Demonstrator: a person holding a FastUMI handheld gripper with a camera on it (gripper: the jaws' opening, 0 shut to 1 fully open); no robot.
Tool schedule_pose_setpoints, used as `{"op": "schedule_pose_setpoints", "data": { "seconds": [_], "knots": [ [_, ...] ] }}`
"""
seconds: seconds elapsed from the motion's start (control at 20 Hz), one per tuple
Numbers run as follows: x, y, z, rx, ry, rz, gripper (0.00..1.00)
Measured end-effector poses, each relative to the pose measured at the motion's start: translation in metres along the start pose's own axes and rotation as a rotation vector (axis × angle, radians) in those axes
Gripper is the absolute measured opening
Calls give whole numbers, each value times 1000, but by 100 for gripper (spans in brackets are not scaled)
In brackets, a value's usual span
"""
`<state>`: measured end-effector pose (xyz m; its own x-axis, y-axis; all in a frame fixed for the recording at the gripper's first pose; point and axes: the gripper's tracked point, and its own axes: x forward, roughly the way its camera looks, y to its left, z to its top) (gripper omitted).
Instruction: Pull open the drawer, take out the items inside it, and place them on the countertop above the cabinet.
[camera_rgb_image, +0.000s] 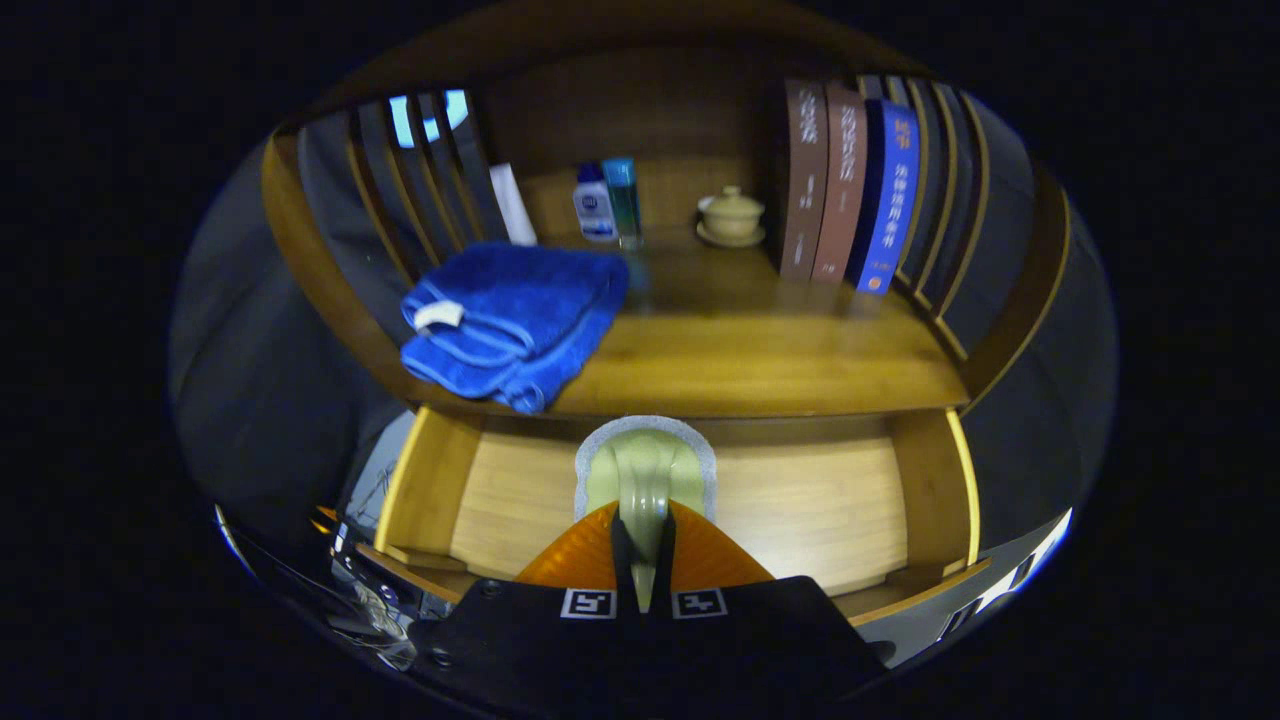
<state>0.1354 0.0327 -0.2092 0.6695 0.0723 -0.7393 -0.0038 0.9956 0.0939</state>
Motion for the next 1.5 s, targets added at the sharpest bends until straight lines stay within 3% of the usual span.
{"op": "schedule_pose_setpoints", "data": {
  "seconds": [0.2,0.45,0.8,0.95,1.05,1.25,1.5],
  "knots": [
    [-6,-6,55,22,-93,-6,5],
    [46,-11,110,42,-57,-18,5],
    [112,-22,127,13,100,-46,6],
    [135,-24,131,16,117,-54,13],
    [140,-27,136,19,114,-58,24],
    [138,-32,140,36,98,-59,93],
    [123,-32,138,54,70,-43,100]
  ]
}}
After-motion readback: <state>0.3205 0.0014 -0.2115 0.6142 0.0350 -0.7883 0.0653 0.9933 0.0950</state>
